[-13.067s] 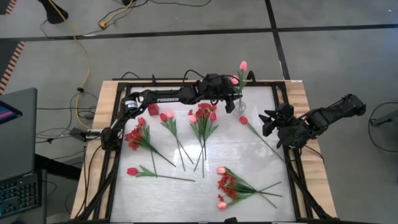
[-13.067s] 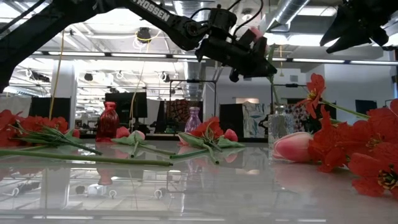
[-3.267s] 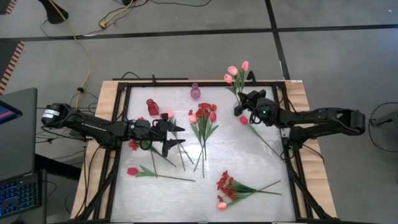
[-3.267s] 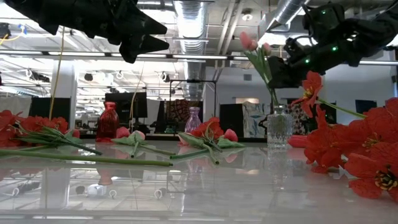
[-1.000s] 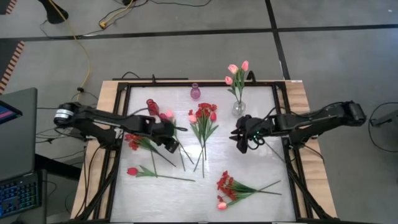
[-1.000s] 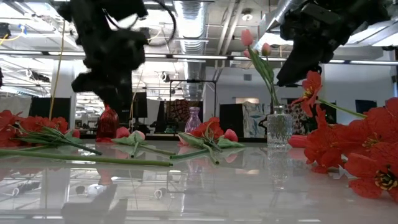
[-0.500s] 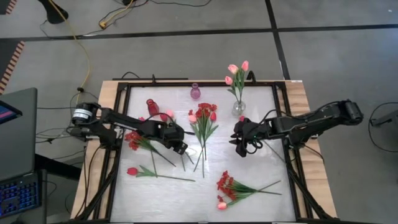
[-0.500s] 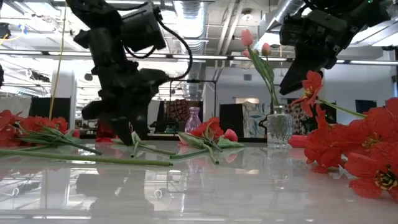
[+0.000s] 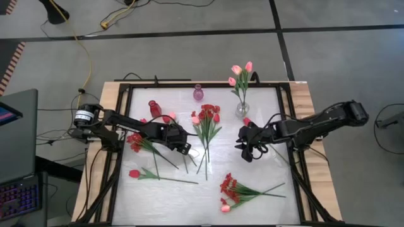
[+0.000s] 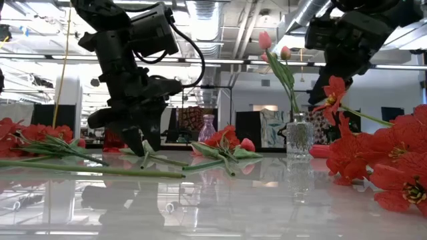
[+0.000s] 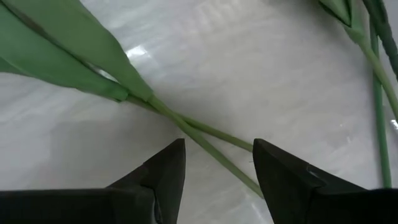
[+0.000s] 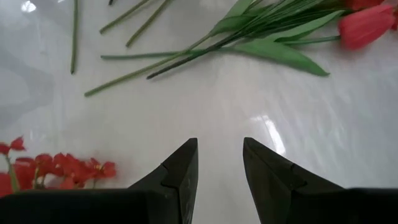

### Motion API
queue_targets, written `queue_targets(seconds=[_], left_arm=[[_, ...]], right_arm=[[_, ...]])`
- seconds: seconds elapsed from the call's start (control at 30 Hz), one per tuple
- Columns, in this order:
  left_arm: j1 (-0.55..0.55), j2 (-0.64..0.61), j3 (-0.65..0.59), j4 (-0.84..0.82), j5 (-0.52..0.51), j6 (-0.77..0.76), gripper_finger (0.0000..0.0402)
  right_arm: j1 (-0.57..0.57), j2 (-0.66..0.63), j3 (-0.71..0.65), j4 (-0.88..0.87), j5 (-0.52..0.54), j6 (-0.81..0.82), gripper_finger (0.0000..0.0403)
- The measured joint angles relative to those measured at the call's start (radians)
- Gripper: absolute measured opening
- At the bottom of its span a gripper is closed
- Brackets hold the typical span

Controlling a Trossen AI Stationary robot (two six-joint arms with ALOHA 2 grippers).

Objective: Sort flowers into vase by color
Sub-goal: Put the top left pink tulip into the transparent vase

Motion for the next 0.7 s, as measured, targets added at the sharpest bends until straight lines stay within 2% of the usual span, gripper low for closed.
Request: queue_targets(seconds=[0.13, 0.4, 0.7], left_arm=[[0.0, 0.011, 0.0, -0.01, -0.002, -0.003, 0.0163], [-0.011, 0.058, 0.004, -0.014, -0.011, 0.019, 0.0112], [-0.011, 0.055, 0.002, -0.036, -0.038, 0.114, 0.0018]], right_arm=[[0.033, 0.0, 0.0, -0.008, 0.0, 0.01, 0.0154], [0.073, 0.0, 0.0, -0.011, 0.001, 0.027, 0.0154], [0.071, 0.0, 0.0, -0.005, 0.003, 0.03, 0.0154]])
